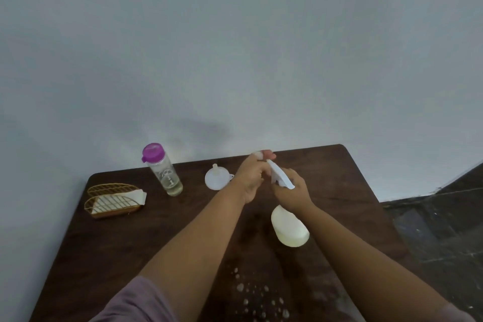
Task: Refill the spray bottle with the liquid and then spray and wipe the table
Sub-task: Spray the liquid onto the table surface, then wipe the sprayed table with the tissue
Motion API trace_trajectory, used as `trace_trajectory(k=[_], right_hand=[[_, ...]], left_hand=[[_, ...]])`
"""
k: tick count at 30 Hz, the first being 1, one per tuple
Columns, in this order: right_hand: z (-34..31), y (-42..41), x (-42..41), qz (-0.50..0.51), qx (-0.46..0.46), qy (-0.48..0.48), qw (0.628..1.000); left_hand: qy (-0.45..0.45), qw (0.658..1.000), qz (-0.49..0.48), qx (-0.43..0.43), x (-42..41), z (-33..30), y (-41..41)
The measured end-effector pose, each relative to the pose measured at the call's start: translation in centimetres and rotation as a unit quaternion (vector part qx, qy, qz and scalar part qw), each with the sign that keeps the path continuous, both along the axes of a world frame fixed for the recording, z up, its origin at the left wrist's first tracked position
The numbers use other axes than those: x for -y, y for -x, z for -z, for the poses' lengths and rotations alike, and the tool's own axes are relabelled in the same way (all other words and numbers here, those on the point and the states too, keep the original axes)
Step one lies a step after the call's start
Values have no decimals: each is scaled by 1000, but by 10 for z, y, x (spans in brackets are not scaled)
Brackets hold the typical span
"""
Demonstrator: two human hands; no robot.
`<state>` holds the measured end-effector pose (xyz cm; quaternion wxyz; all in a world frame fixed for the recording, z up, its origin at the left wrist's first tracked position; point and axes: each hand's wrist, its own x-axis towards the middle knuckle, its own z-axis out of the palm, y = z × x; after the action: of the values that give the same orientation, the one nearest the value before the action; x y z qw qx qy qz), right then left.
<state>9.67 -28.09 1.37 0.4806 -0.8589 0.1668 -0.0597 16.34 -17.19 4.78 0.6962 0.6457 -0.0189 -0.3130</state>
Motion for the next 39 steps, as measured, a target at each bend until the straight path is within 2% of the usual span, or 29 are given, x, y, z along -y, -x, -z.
trace_trajectory(k=[4,7,13,17,20,24,30,35,37,39], right_hand=[[17,-41,18,36,43,-22,998],[24,-77,16,39,62,-37,997],[34,-137,3,46,114,-68,990],[43,-158,-3,50,133,-86,986],[46,-164,-6,54,125,-87,987],[47,-166,-5,46,124,-41,990],[53,-145,-7,60,40,-69,995],[62,-91,-49,206,99,-80,970],[65,-71,-80,261,102,-123,952],[63,-55,-116,270,86,-181,942]], left_hand=[[-117,987,-104,-27,-7,30,-21],[-231,968,-100,-20,-15,56,-28],[-309,944,-117,-16,-36,86,-24],[-305,944,-128,5,-55,99,-21],[-291,949,-124,-11,-65,108,-21],[-249,960,-125,-35,-73,115,-15],[-225,968,-112,16,-91,113,-2],[-199,963,-168,62,-121,101,16],[-216,956,-187,73,-142,95,26],[-230,950,-199,72,-165,90,36]])
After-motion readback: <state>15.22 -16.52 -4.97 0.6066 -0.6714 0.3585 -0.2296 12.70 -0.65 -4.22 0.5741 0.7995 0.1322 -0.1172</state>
